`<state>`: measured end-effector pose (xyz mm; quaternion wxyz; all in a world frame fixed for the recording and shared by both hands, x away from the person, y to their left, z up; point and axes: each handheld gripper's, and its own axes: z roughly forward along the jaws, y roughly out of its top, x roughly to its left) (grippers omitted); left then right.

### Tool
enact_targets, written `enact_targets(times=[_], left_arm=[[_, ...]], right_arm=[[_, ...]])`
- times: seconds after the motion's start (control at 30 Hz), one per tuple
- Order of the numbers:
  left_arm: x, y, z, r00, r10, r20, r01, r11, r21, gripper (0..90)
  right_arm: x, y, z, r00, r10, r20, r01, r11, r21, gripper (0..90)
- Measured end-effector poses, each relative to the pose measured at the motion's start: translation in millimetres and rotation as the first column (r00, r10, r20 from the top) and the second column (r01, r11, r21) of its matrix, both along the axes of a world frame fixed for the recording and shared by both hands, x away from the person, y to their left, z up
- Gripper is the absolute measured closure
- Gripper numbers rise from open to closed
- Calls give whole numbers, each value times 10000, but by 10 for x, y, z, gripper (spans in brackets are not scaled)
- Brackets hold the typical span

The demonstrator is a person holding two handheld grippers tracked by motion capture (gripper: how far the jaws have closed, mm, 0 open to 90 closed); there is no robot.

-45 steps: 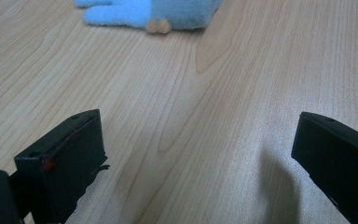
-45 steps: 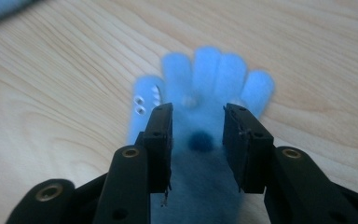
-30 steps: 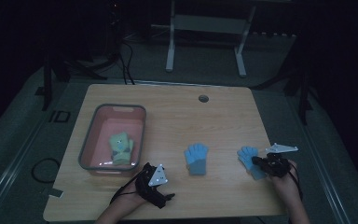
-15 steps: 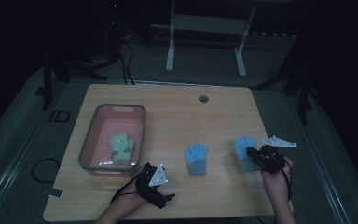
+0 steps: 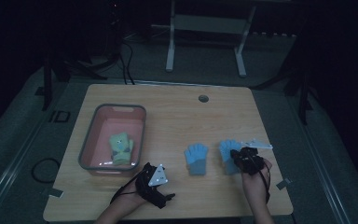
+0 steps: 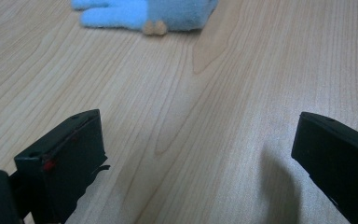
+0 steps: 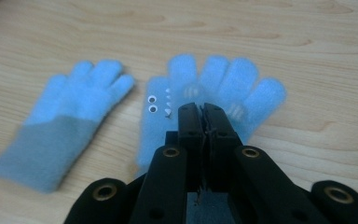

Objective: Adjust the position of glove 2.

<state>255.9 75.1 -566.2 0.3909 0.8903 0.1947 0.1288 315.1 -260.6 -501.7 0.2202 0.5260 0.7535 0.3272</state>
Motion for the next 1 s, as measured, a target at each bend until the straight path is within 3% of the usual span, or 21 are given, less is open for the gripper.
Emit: enact_targets(times=[0.17,0.33,0.6,0.73,1.0], left_arm=[[-2,1,0,10000,2,8,-2,10000,-19,27],[-2,-2,-4,10000,8,34,-8,10000,49,27],[-3,-5,-8,10000,-9,54,8,9999,128,27],[-5,-6,-6,10000,-25,78,24,9999,128,27],[-4,-4,-8,10000,-39,62,39,9999,101,27]], right_arm=[[42,47,-150,9997,-244,-89,241,9991,-337,870],[103,-8,-261,9974,-626,-350,619,9979,-208,869],[158,-31,-419,9960,-635,-622,608,9972,-437,844],[160,-42,-424,9965,-554,-633,532,9980,-356,815],[110,-105,-244,9995,41,-303,-45,9999,-118,721]])
